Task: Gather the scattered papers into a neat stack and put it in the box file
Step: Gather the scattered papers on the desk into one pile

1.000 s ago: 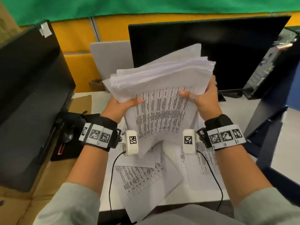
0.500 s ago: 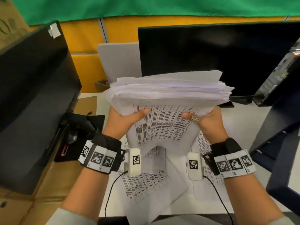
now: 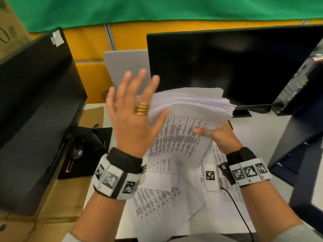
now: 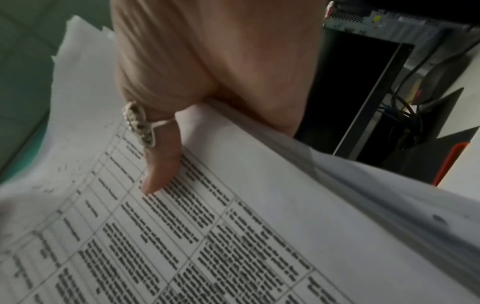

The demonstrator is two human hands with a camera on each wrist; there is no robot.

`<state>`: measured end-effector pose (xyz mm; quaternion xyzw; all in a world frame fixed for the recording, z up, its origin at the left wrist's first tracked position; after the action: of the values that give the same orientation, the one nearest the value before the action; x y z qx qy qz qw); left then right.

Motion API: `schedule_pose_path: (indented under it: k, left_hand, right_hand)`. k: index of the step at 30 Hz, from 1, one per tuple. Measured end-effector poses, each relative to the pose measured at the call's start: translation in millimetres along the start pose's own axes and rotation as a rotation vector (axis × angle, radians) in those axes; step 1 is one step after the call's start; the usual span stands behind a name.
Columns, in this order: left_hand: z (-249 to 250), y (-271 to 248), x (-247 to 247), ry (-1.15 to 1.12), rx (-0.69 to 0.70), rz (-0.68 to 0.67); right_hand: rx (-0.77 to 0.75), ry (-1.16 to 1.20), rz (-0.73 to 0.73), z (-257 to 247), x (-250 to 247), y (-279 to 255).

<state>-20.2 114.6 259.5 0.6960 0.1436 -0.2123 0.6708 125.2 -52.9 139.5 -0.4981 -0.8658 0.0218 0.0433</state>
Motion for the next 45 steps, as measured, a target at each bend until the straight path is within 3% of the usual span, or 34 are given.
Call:
schedule_pose_path:
  k: [2,5,8,13,16,19,21,24,27,33,36,39,43,45]
  left_hand:
    - [30,9,18,0.098,0.095,-0.239]
    - [59,14,41,0.13,0.057,-0.547]
    - [65,20,47,0.194,0.066,-0.588]
    - [74,23,65,0.207,0.117,-0.772]
    - [57,21,51,0.271,0.143,-0.762]
    - [9,17,16,0.235,0.003,-0.638]
    - [-24,7,0,-0.017,-0.155,-0.54]
    - [-50,-28,9,-0.682,-0.492,-0.357]
    - [-42,-66,46,-0.999,-0.729,-0.388]
    - [-57,-62,71,-1.053,-0.91,-0.247]
    - [-58,-57,77,-1.062,-0.856,-0.309]
    - [-62,-55,75,-1.031,-0.858,-0.277]
    - [-60,-73,90,-1.024,-0.894,-0.501]
    - [-54,-78,99,-1.021,-0.919,-0.538]
  right_hand:
    - [-0.024,0.002,-0.021,-2,3,0]
    - [-0.066,-0.027,-0.05,-9,6,-4]
    - [-0.056,-0.053,-0.07,-13,7,-7]
    - [-0.071,-0.093,0.013,-10,5,-2]
    - [-0.073,-0.035,0.046,-6,-3,-2]
    - [-0.035,0.02,0.08,0,-11,1]
    - [-0.014,0.017,0.029,2,-8,3]
    - [-0.029,0.014,-0.043,1,-6,2]
    - [-0.077,0.03,-0.049,-4,-4,2]
    - [-0.144,0.059,-0.015,-24,-4,3]
    - [-0.159,0.082,0.003,-30,-6,5]
    - [-0.157,0.089,0.035,-33,-5,5]
    - [-0.107,0.12,0.049,-27,-9,6]
    - [-0.086,0.106,0.057,-22,-1,6]
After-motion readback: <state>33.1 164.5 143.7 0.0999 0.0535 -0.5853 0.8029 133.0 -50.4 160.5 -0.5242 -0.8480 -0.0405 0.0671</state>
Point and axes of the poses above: each hand's wrist, its own y-axis towards the middle knuckle, its own x-axis out of the palm, z = x × y, the point moved 6 cm from there along y, towards the middle knuckle, and after that the axes turned 9 degrees about x, right-handed, at the moved point
